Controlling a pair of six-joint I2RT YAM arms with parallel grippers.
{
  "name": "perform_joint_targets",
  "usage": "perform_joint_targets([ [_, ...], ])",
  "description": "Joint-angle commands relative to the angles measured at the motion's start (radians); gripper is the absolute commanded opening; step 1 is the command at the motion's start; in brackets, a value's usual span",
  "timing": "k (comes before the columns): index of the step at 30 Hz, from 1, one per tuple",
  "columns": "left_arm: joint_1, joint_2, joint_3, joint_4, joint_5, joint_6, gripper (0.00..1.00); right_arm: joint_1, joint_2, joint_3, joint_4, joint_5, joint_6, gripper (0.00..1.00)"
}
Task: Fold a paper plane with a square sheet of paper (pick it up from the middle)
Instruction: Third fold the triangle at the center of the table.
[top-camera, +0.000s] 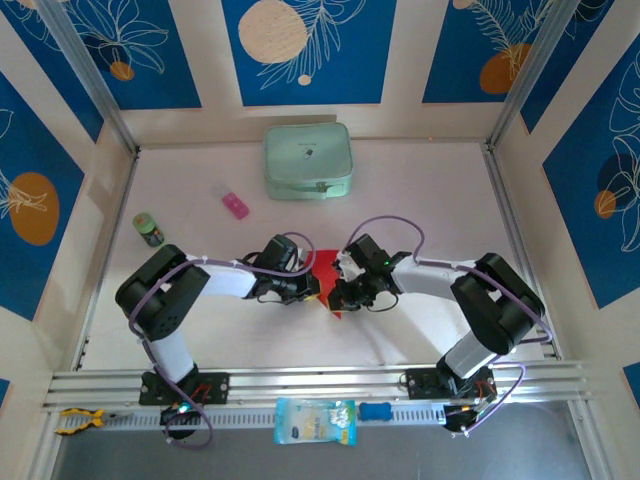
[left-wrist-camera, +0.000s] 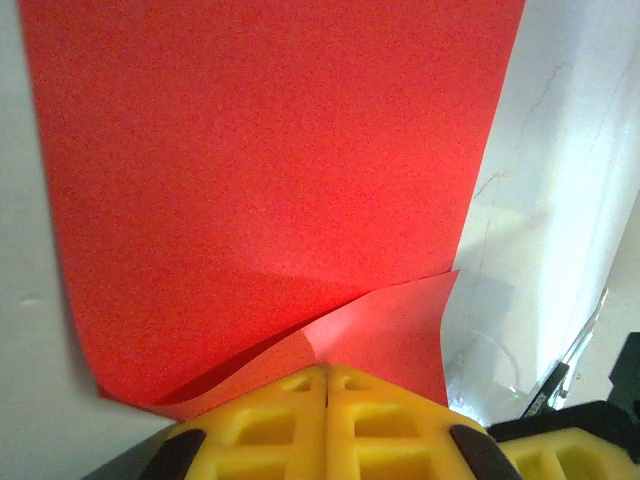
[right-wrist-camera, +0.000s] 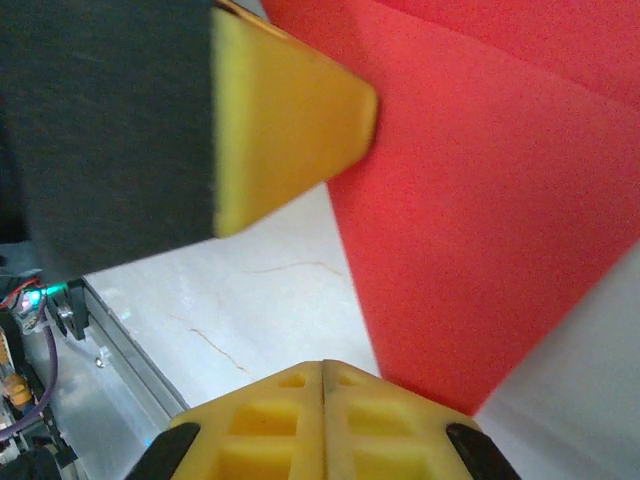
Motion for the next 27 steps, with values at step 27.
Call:
perform_joint_targets([
  [27,-0.004,0.024,-0.009,-0.095,-0.038,0.028,0.03,0.002,-0.062,-0.207,0.109,0.009,0.109,0.08],
])
